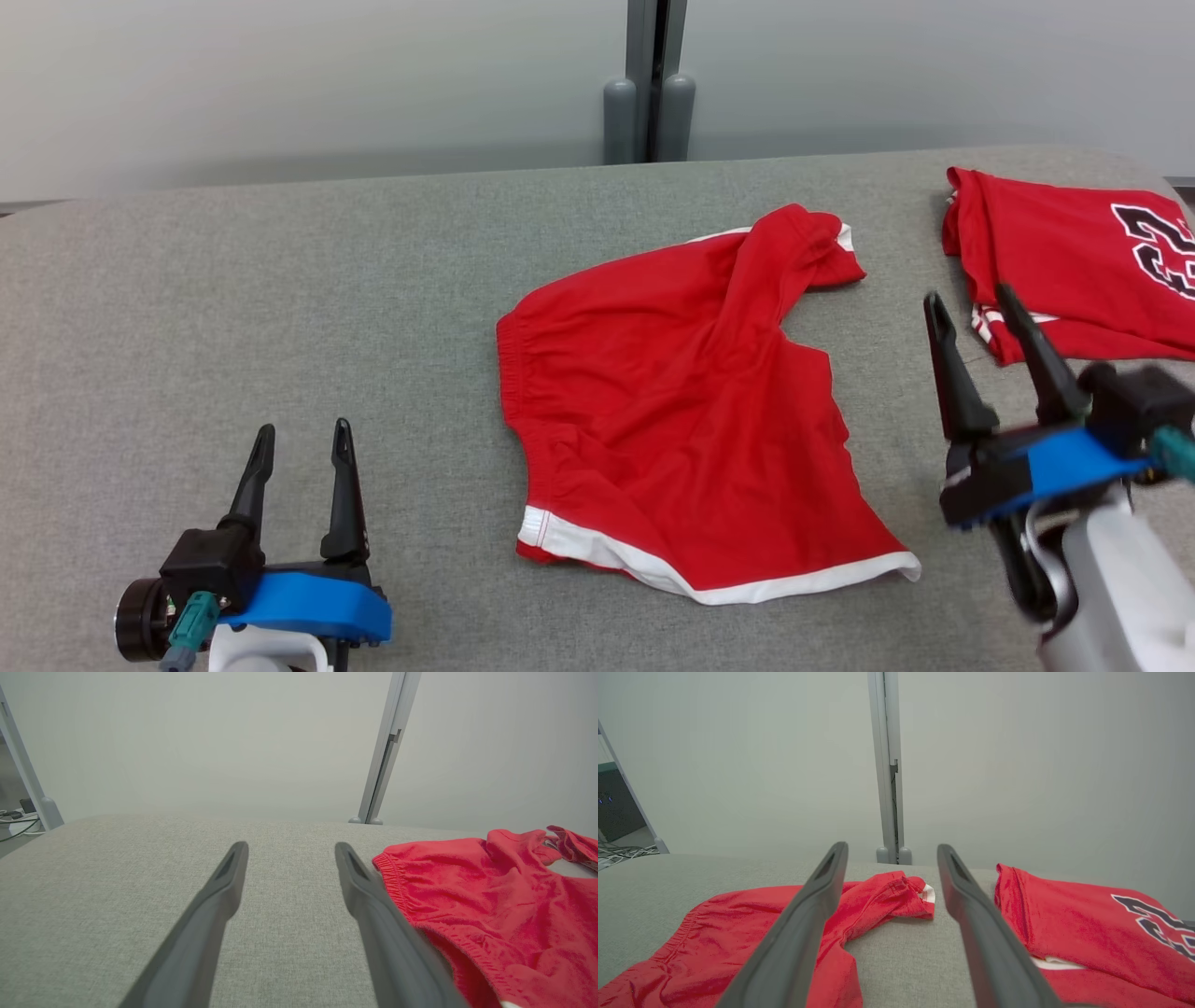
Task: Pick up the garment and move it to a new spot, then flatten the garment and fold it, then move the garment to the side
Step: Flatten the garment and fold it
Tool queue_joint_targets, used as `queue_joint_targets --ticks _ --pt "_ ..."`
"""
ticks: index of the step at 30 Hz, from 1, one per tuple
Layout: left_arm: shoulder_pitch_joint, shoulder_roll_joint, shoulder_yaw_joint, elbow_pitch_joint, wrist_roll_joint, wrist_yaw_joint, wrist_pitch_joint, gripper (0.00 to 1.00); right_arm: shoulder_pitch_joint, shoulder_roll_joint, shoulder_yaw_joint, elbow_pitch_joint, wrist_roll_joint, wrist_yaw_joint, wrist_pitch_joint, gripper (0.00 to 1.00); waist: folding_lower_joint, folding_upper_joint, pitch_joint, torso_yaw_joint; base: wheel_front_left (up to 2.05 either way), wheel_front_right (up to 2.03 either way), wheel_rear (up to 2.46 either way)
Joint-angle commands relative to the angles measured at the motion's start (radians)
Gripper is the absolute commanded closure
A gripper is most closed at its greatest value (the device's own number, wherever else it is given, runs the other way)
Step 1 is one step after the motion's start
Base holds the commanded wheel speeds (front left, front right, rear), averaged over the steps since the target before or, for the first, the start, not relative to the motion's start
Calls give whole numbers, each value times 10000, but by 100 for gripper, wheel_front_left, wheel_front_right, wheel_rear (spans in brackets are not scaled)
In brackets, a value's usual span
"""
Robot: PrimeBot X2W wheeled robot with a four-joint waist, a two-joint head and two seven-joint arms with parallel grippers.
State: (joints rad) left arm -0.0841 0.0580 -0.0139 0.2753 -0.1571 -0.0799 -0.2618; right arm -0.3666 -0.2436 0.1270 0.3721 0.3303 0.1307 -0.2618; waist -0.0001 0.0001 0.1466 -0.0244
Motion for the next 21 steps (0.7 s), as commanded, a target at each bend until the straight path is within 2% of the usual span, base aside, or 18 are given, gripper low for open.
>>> queue_joint_targets --ticks 1,6,12,21 --pt "4 53 18 -5 48 -24 -41 0 285 83 -78 -157 -90 2 -37 0 1 -1 -45 -27 0 0 0" --pt "175 81 83 56 134 -73 -41 0 1837 668 -476 -1111 -518 2 -37 0 1 -1 -238 -96 0 0 0" --pt "294 110 106 152 199 -162 -41 0 3245 1289 -753 -1649 -842 2 -38 0 1 -1 -440 -53 0 0 0" --pt "406 166 182 201 268 -226 -41 0 3994 1630 -792 -1745 -1085 2 4 0 1 -1 -541 -23 0 0 0"
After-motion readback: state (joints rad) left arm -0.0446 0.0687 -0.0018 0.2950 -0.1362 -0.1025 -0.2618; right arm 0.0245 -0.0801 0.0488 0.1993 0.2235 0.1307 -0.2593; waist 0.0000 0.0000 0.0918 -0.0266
